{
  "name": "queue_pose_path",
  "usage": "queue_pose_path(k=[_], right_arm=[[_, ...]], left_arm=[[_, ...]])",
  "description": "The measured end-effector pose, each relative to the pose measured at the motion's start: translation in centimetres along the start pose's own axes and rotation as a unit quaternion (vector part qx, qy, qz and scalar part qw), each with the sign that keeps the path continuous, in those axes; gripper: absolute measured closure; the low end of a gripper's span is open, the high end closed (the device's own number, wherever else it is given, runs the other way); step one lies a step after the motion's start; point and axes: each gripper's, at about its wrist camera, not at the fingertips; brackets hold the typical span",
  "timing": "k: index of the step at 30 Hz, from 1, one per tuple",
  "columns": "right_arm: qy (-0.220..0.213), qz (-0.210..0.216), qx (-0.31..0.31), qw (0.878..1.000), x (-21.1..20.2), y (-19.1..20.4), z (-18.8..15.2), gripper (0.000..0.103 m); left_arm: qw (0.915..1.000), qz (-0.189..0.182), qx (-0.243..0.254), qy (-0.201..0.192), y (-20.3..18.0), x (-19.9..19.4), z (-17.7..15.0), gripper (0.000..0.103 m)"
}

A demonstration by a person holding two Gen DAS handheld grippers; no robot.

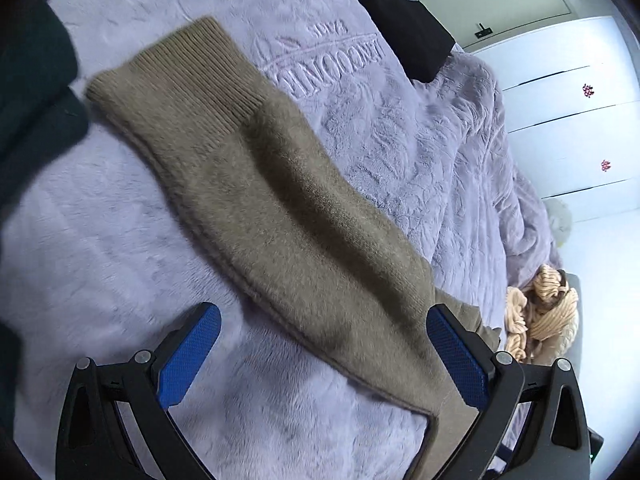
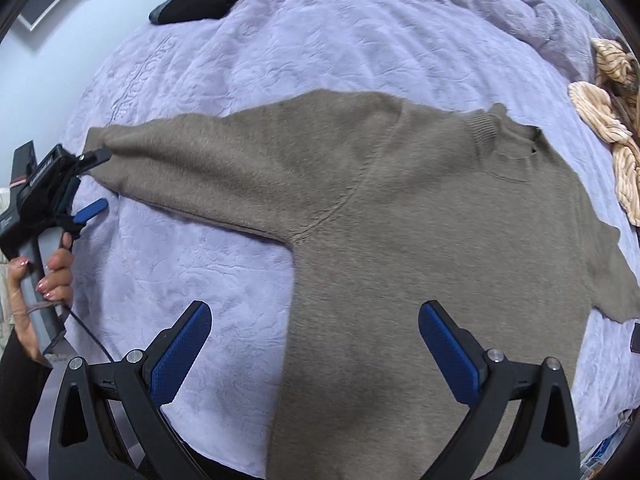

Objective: Fold small clothes
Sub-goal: 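Grasp the brown sweater's sleeve cuff with the left gripper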

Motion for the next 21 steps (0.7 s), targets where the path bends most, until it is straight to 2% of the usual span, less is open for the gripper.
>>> queue_pose_path(k=[4, 6, 8, 10, 12, 13, 14, 16, 19, 21], right_arm=[[0.010, 0.002, 0.000, 1.000, 1.2, 0.7, 0.0, 0.000], [0.011, 0.003, 0.003, 1.000, 1.4, 0.7, 0.1, 0.000], [0.005, 0.004, 0.005, 1.000, 1.3, 0.7, 0.4, 0.000], [-0.004, 0.002, 0.007, 1.000, 1.0, 0.5, 1.0, 0.000], [-0.012, -0.001, 0.009, 1.000, 0.7, 0.3, 1.7, 0.000], [-0.016, -0.002, 0.011, 1.000, 0.6, 0.1, 2.1, 0.000], [-0.020, -0.003, 0.011, 1.000, 0.4, 0.0, 2.5, 0.000], [-0.030, -0.004, 0.011, 0.999, 0.0, -0.3, 3.4, 0.000], [-0.038, -0.001, 0.006, 0.999, -0.2, -0.3, 4.5, 0.000], [-0.040, -0.002, 0.004, 0.999, -0.2, -0.3, 5.1, 0.000]], left_arm=[[0.9998, -0.016, -0.002, -0.008, -0.6, 1.4, 0.9, 0.000], [0.9987, -0.043, 0.000, -0.026, -1.5, 0.6, 1.7, 0.000], [0.9965, -0.062, 0.026, -0.050, -3.3, -0.7, 2.1, 0.000], [0.9948, -0.042, 0.056, -0.074, -5.1, -1.2, 2.3, 0.001], [0.9946, -0.013, 0.065, -0.080, -5.8, -0.8, 2.6, 0.026], [0.9951, 0.000, 0.068, -0.071, -5.9, -0.1, 2.8, 0.049], [0.9958, 0.009, 0.069, -0.060, -5.8, 0.5, 3.1, 0.067], [0.9964, 0.026, 0.060, -0.053, -5.0, 1.0, 3.5, 0.080], [0.9979, 0.042, 0.033, -0.035, -3.6, 1.7, 4.1, 0.081], [0.9986, 0.039, 0.013, -0.033, -2.9, 1.5, 3.5, 0.081]])
Point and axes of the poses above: each gripper's, at about its wrist camera, not at the fingertips, and x roughly the way its jaws point, y to its left, z to its top, and after that the axes turned 6 degrees about -y, right-handed
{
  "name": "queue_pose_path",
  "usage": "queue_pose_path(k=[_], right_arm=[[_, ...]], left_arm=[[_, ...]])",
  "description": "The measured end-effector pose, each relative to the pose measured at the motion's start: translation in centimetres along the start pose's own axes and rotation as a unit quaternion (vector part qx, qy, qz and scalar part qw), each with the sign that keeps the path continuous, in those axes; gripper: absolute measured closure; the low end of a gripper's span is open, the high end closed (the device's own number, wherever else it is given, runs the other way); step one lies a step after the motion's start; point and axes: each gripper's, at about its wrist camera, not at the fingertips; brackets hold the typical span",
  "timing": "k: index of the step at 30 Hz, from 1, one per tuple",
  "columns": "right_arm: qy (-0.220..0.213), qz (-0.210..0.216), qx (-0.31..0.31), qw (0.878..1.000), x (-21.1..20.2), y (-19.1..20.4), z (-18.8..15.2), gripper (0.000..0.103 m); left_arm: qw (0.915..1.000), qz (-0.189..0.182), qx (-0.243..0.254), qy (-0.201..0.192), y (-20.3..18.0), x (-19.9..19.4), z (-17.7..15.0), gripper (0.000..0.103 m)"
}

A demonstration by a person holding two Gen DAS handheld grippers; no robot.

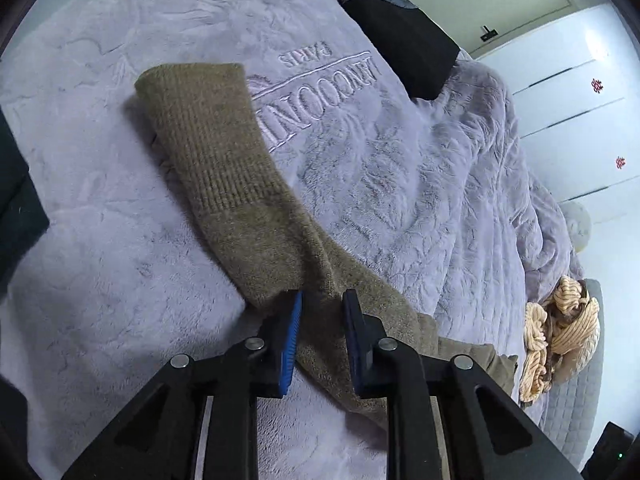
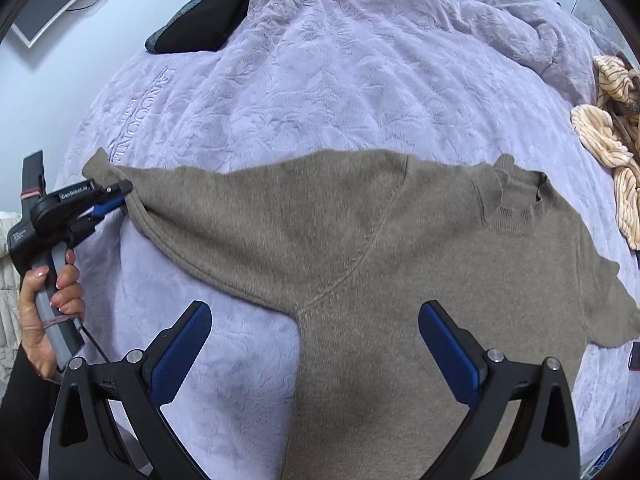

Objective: Fold small clothes
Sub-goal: 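Grasp the brown sweater's sleeve cuff with the left gripper, then lift the sleeve with the left gripper and lay it across the sweater body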

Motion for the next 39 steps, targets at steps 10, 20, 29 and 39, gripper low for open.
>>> queue_pose_path(k=[10, 20, 29, 39], right_arm=[[0.006, 0.046, -0.047, 0.998, 2.0, 4.1, 2.5, 0.000], [0.051, 0.128, -0.110, 0.984, 10.1, 13.5, 5.2, 0.025], [0.138, 0.242, -0.133, 0.951, 13.8, 16.6, 0.5, 0.025], [0.137, 0.245, -0.127, 0.951, 12.9, 15.9, -0.7, 0.025]], left_arm=[[0.9968, 0.067, 0.043, 0.002, 1.6, -2.4, -1.8, 0.025], [0.9996, -0.021, -0.001, 0.016, 3.4, -3.3, -0.8, 0.025], [0.9966, -0.075, -0.005, 0.034, 3.5, -2.7, -0.3, 0.025], [0.9987, -0.048, -0.016, -0.007, 4.5, -1.7, 1.4, 0.027]])
Point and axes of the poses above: each gripper's, at about its wrist camera, not at the fingertips, and x roughly the way its jaws point, y to its left, z to its top, and after that the axes turned 6 degrees about -y, right-handed
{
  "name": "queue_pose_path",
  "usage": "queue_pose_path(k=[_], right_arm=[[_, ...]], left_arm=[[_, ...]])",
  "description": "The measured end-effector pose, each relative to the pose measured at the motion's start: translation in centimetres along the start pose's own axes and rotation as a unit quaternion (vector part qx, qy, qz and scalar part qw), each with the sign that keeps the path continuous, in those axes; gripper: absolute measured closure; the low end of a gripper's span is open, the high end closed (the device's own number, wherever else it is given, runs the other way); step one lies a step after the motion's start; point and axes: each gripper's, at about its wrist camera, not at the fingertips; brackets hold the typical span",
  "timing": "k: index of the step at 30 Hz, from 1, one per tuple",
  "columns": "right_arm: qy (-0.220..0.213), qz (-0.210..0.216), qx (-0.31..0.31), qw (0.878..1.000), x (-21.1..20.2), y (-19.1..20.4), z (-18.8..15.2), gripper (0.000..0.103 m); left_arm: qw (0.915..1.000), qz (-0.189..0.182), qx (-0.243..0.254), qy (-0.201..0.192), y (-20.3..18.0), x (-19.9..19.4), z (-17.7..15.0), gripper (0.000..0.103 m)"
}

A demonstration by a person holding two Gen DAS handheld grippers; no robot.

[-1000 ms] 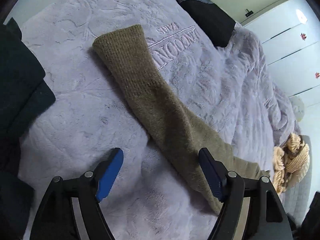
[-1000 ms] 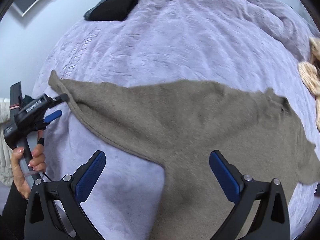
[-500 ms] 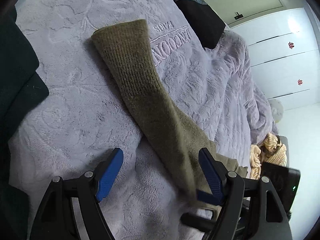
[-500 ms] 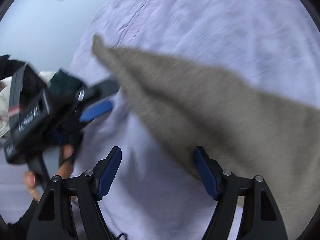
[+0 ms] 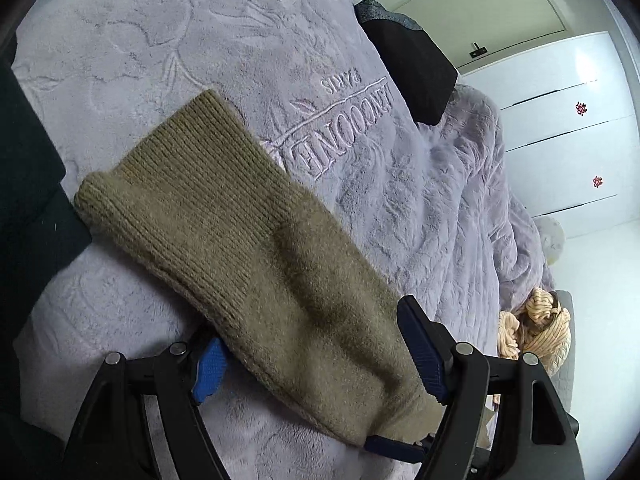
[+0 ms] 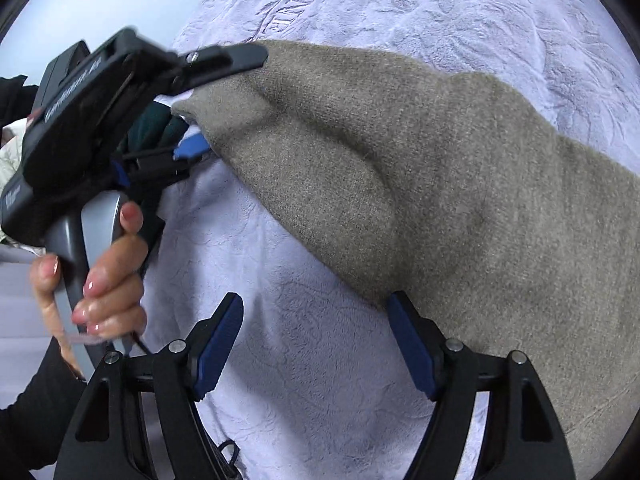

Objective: Fold small clothes
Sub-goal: 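Lift the sleeve with the left gripper and lay it across the sweater body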

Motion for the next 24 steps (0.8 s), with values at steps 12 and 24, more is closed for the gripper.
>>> queue_pose_path(k=[12, 24], right_arm=[[-0.029, -0.010, 0.017, 0.999, -3.5, -0.8, -2.6, 0.025], [-0.124, -0.072, 0.138, 0.980, -16.0, -8.8, -9.1, 0.025]], left_arm=[[0.9901, 0.059, 0.115, -0.054, -5.4, -1.5, -1.2, 0.093], [0.9617, -0.080, 0.262, -0.015, -22.2, -3.3, -8.5, 0.093]])
Point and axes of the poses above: each gripper's, at about its wrist camera, not at the fingertips, and x roughly the way its jaws point, y to its left, z to its top, and after that the axes turned 6 degrees about -y, right-handed
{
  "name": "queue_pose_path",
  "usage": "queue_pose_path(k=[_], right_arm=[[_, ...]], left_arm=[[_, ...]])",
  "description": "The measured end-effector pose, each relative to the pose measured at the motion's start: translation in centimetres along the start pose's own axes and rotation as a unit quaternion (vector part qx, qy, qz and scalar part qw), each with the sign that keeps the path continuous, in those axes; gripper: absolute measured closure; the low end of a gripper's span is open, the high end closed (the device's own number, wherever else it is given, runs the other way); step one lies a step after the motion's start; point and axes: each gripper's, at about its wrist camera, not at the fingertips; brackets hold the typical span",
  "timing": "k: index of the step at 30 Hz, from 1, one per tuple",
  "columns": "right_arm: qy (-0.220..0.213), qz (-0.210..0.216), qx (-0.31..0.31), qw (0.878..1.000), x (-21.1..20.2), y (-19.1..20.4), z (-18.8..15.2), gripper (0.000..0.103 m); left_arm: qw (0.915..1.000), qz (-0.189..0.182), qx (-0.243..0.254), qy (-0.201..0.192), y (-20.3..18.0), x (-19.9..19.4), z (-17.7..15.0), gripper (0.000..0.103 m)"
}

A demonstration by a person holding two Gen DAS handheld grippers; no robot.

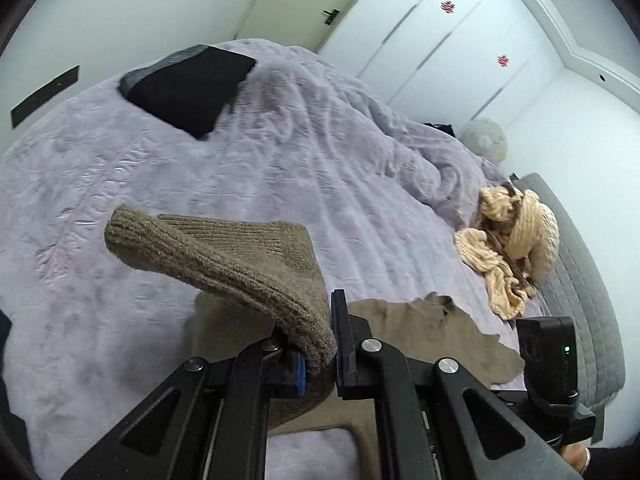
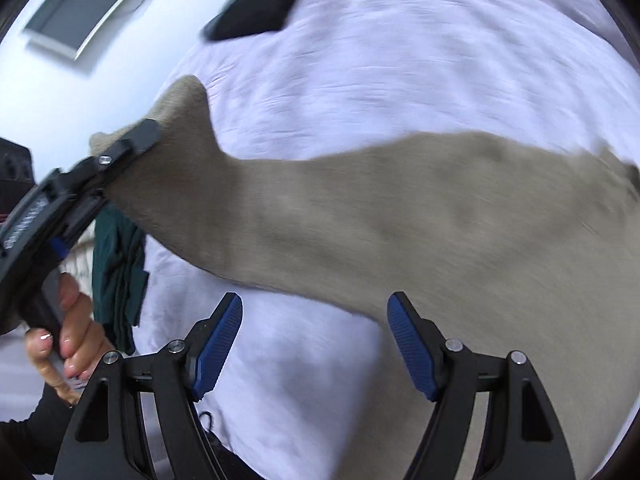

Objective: Fold small clothes
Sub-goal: 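Lift the sleeve with the left gripper and lay it across the sweater body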

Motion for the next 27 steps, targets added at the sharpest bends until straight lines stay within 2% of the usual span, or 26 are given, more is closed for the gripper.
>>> queue_pose_path(k=[7, 13, 17, 21, 24, 27], right_arm=[[-0.046, -0.041, 0.104, 0.993, -7.1, -11.1, -2.8, 0.025], [-0.070, -0.067, 0.176, 0.980, -12.0, -22.1, -5.4, 0.025], [-0.074, -0.082, 0.205, 0.972, -14.6, -28.5, -7.3, 0.025], [-0.080, -0.086, 0.230, 0.966, -16.0, -34.3, -8.3, 0.025], [-0.079, -0.082, 0.235, 0.965, -16.1, -37.3, -8.6, 0.025], [-0.076, -0.072, 0.241, 0.965, -15.7, -39.1, -8.7, 0.025]], left_arm=[[0.9948, -0.049, 0.069, 0.056, -14.3, 7.0, -4.1, 0.093], [0.9879, -0.070, 0.094, 0.101, -23.8, 14.2, -8.6, 0.093], [0.9800, -0.062, 0.141, 0.125, -29.7, 19.0, -12.0, 0.093], [0.9713, -0.050, 0.175, 0.153, -33.1, 23.0, -15.6, 0.093], [0.9633, -0.011, 0.206, 0.172, -34.2, 25.5, -18.3, 0.092], [0.9514, 0.030, 0.237, 0.194, -34.4, 27.3, -20.2, 0.092]])
Point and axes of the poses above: each gripper's, at about its wrist camera, not at the fingertips, and x roughly the way its jaws point, y to its left, z to its top, and after that the axes turned 6 degrees about -y, right-handed
